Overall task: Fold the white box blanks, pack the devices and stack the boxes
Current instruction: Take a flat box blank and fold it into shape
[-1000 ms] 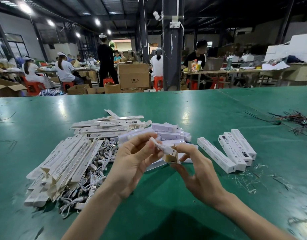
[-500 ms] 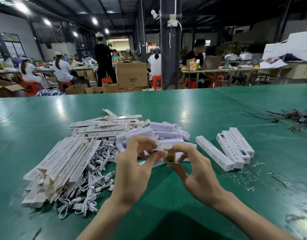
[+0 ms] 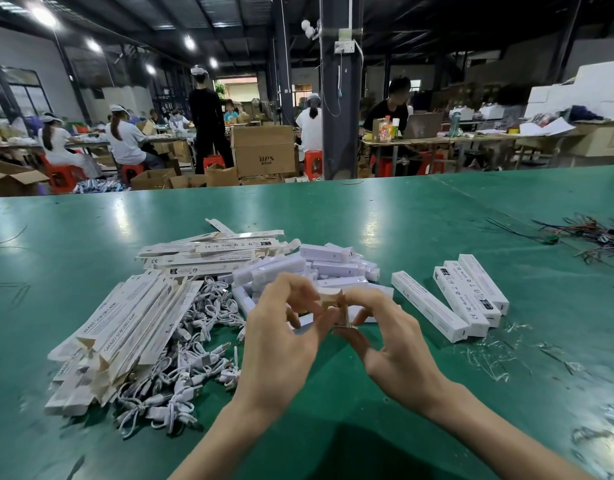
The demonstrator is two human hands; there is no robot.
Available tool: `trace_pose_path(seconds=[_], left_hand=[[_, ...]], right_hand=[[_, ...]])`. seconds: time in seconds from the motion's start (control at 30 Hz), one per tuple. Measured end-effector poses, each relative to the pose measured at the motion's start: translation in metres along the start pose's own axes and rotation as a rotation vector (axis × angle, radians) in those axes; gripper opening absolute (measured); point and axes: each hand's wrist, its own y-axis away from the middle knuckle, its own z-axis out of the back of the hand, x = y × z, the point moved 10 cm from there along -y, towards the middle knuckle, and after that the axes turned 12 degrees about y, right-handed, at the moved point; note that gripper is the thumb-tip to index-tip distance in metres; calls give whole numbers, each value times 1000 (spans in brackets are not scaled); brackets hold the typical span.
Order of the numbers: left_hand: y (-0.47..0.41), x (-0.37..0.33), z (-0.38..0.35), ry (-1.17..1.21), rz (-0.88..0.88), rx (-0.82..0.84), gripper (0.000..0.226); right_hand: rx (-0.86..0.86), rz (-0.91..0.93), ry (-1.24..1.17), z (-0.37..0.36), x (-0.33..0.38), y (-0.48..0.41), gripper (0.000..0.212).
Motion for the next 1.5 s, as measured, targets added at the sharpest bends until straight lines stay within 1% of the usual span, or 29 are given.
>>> trace_pose_path(seconds=[0.07, 0.13, 0.2, 0.23, 0.3, 0.37, 0.43, 0.57, 0.63, 0.7, 0.73, 0.8, 0.9, 1.0, 1.1, 1.2, 1.27, 1.4, 1.5], left_hand=[[0, 25, -2, 197, 251, -7, 37], [5, 44, -12, 391, 463, 20, 32], [11, 50, -23, 526, 578, 66, 19], [13, 51, -27, 560, 602, 79, 16], [15, 51, -30, 605, 623, 76, 19], [15, 54, -30, 634, 627, 44, 22], [15, 55, -31, 643, 630, 22, 19], [16, 59, -37, 707, 646, 9, 20], [16, 62, -34, 716, 636, -44, 18], [15, 59, -23, 648, 555, -125, 16], [13, 53, -16, 585, 470, -165, 14], [10, 31, -2, 454, 247, -214, 9], [9, -2, 3, 316, -20, -185, 8], [6, -15, 1, 287, -141, -123, 10], [4, -16, -1, 268, -155, -76, 14], [-1, -5, -4, 333, -46, -48, 9], [-6, 2, -8, 397, 19, -7, 5], [-16, 1, -17, 404, 27, 67, 12], [-29, 3, -27, 412, 78, 128, 14]], right_hand=[[4, -4, -11, -1, 0, 0, 57], [2, -15, -24, -1, 0, -1, 57], [-5, -20, -33, 0, 0, -1, 56], [-10, -17, -35, 1, 0, -1, 56], [-17, -22, -45, 2, 0, -1, 56], [-20, -33, -54, 1, -1, -1, 56], [-16, -36, -56, 1, -2, 0, 56], [0, -33, -53, -2, -3, 1, 67], [-4, -40, -61, -1, -3, 2, 72], [-20, -79, -113, 1, -5, 0, 72], [-38, -96, -141, 3, -4, -2, 66], [-85, -100, -149, 10, 0, -5, 50], [-126, -103, -159, 19, 6, -9, 39], [-126, -110, -187, 23, 9, -11, 35], [-87, -162, -285, 20, 6, -11, 29], [-28, -235, -404, 12, 2, -10, 18], [-11, -269, -466, 9, 0, -10, 17], [-5, -295, -512, 7, -4, -13, 17], [8, -324, -529, 6, -13, -14, 17]])
